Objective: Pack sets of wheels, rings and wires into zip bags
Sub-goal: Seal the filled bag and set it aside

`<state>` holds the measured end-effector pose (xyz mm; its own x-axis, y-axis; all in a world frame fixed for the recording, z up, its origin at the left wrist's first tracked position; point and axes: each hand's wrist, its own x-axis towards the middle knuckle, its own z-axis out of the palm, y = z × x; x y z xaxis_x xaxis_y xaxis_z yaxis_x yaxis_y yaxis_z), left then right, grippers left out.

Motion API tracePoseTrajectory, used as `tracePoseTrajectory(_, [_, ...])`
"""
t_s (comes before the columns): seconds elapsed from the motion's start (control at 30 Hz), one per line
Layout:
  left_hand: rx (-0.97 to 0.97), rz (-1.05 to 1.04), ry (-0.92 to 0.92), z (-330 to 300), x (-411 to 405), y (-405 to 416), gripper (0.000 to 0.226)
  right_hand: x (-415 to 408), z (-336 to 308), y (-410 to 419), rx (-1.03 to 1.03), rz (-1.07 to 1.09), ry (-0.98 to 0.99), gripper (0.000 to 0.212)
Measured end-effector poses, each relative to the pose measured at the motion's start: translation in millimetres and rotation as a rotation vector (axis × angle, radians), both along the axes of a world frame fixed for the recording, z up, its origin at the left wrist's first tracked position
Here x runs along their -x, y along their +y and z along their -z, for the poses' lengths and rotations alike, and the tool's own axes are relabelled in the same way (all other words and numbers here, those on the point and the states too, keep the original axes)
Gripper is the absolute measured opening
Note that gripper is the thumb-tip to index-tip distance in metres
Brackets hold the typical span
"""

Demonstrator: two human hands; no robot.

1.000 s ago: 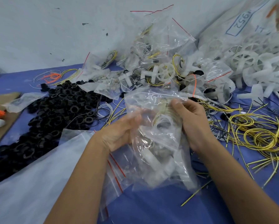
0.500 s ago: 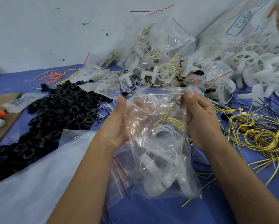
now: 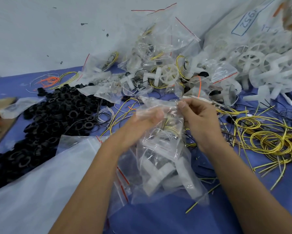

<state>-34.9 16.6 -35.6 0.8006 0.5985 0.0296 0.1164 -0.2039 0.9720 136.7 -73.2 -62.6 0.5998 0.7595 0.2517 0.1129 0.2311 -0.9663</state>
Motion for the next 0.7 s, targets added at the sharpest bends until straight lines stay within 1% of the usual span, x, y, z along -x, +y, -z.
tracePoseTrajectory(0.03, [-0.016,-0.009,0.001,4.2,-0.8,-2.9,0.034,-0.8,-0.3,0.0,0.002,0.015,-0.034,0.018])
tracePoseTrajectory(0.07, [0.003,-0.062,-0.019,7.1,-0.6,-4.2,0.036,-1.3,0.1,-0.2,0.001,0.033,-0.069,0.018])
tracePoseTrajectory(0.17, [0.071,-0.150,-0.093,16.7,-0.6,-3.6,0.056,-1.1,2.4,0.2,-0.010,0.118,-0.074,0.017])
tracePoseTrajectory(0.3, [0.091,-0.278,0.017,20.3,2.3,-0.8,0.077,-1.7,0.0,0.4,-0.027,0.141,-0.033,0.012])
tracePoseTrajectory(0.37, [0.101,-0.286,0.101,21.1,4.0,-0.7,0.088,-1.6,0.4,0.3,-0.035,0.139,-0.044,0.011])
tracePoseTrajectory(0.43, [0.133,-0.253,0.106,20.6,3.5,-1.6,0.097,-1.8,0.7,0.2,-0.047,0.133,-0.031,0.012])
tracePoseTrajectory(0.47, [0.154,-0.228,0.080,20.4,3.4,-1.0,0.096,-1.9,0.3,0.3,-0.051,0.128,-0.023,0.012])
tracePoseTrajectory(0.5, [0.169,-0.186,0.041,19.8,3.3,-0.9,0.087,-2.2,0.1,0.2,-0.051,0.121,-0.017,0.012])
tracePoseTrajectory(0.57, [0.181,-0.094,-0.019,17.7,3.5,-1.3,0.060,-2.8,-0.4,0.2,-0.048,0.107,-0.005,0.011])
tracePoseTrajectory(0.6, [0.195,-0.066,-0.036,16.8,3.9,-2.3,0.057,-2.8,-0.5,0.2,-0.046,0.096,0.006,0.011])
tracePoseTrajectory(0.67, [0.241,-0.053,-0.010,15.3,3.6,-5.6,0.068,-2.7,-0.3,0.5,-0.042,0.076,0.027,0.009])
tracePoseTrajectory(0.7, [0.242,-0.047,-0.002,15.6,3.1,-6.2,0.065,-2.5,0.0,0.8,-0.040,0.071,0.030,0.008])
